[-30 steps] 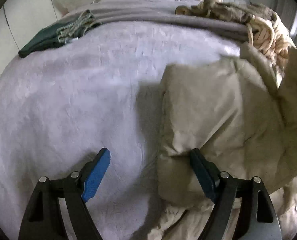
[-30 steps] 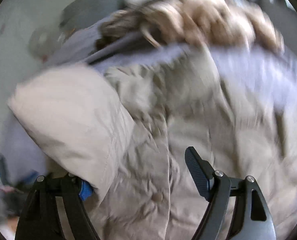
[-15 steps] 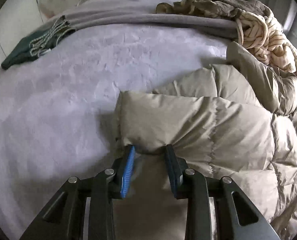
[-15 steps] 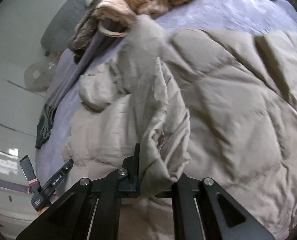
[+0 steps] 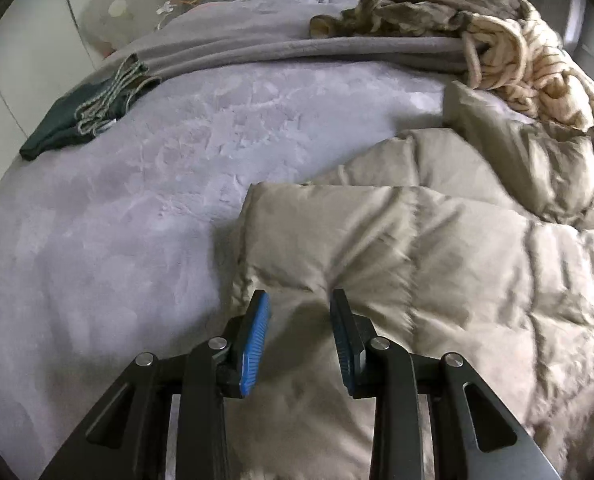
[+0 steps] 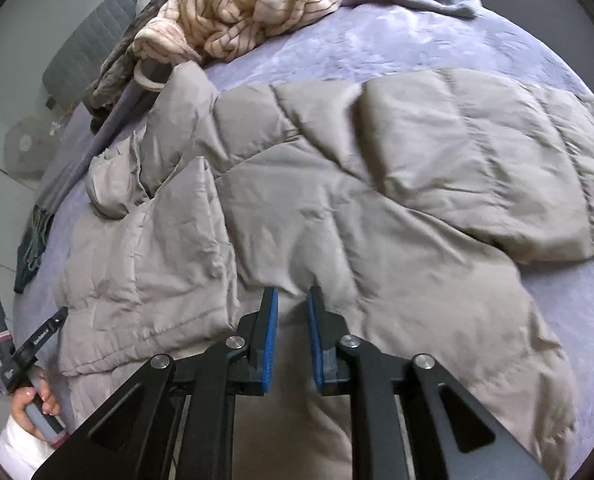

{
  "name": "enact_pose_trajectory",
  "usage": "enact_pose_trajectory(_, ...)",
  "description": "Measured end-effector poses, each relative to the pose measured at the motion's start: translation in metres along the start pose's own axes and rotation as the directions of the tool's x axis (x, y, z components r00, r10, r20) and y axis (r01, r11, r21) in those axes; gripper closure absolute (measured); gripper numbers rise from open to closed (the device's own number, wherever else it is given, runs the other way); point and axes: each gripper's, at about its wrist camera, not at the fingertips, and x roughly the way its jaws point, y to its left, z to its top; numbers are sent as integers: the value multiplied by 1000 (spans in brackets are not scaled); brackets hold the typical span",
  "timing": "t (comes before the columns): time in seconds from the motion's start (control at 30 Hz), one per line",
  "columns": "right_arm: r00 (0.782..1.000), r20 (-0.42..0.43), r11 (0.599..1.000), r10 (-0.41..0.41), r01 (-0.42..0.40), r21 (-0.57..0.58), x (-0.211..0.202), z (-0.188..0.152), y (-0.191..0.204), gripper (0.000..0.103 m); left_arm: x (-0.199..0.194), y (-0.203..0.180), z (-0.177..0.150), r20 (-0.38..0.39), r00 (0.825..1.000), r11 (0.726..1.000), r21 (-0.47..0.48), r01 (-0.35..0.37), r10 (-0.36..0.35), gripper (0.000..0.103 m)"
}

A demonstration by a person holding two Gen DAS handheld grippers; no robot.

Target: Fold large clothes

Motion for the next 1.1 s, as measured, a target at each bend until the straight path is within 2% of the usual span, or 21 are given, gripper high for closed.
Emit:
enact_pose_trajectory(0.1, 1000, -6, 999, 15, -14, 28, -9, -5, -7, 86, -19, -8, -7, 10, 1000, 999, 27, 19, -19, 69)
enact_pose_trajectory(0.2, 999, -21, 998, 37, -36, 49, -15, -13, -13, 85, -34, -24, -18, -14, 998, 997, 45, 58, -58, 69)
enact_pose_trajectory(0.27, 998, -32, 997, 52, -50, 62, -19, -18, -16, 80, -40, -38, -28, -41, 996, 995, 54, 85, -83, 69)
enact_pose_trajectory(0.33, 997, -38, 996, 61, -58, 73, -24, -23, -19, 70, -46, -51, -36, -59, 993, 993, 63, 104, -101, 69)
enact_pose_trajectory(0.5, 996, -49, 995, 71, -67, 73, -33, -33, -26, 69, -58, -83, -53, -94, 985, 986, 76, 149, -141, 68)
enact_pose_trajectory(0.57, 996, -54, 994, 76, -72, 80, -35, -35, -31, 63, -62, -95, -58, -101, 986, 985, 92, 144, -134, 27)
enact_pose_trajectory(0.6, 995, -53, 994, 80, -75, 86, -38, -36, -35, 58, -66, -97, -60, -87, 988, 987, 90, 134, -126, 4)
enact_pose_trajectory(0.63, 995, -49, 993, 82, -78, 90, -41, -38, -38, 55, -74, -101, -61, -47, 992, 989, 83, 122, -118, 3)
enact_pose_trajectory(0.67, 995, -47, 993, 84, -79, 92, -42, -38, -41, 54, -76, -103, -63, -40, 992, 988, 85, 125, -122, 3)
enact_pose_trajectory(0.77, 995, -46, 990, 91, -85, 110, -49, -40, -55, 52, -77, -116, -65, -69, 988, 986, 94, 141, -135, 3)
enact_pose_trajectory(0.9, 993, -35, 979, 114, -106, 174, -60, -37, -87, 41, -82, -143, -69, -81, 989, 979, 148, 138, -127, 1)
enact_pose_trajectory(1.0, 993, 20, 959, 120, -121, 257, -76, -31, -128, 23, -85, -163, -73, -94, 987, 976, 164, 145, -131, 1)
enact_pose_trajectory(1.03, 992, 41, 950, 118, -125, 286, -80, -29, -141, 19, -85, -167, -74, -97, 986, 975, 165, 148, -133, 1)
enact_pose_trajectory(1.1, 987, 103, 921, 120, -149, 360, -90, -25, -176, 19, -85, -178, -76, -109, 985, 974, 166, 154, -137, 1)
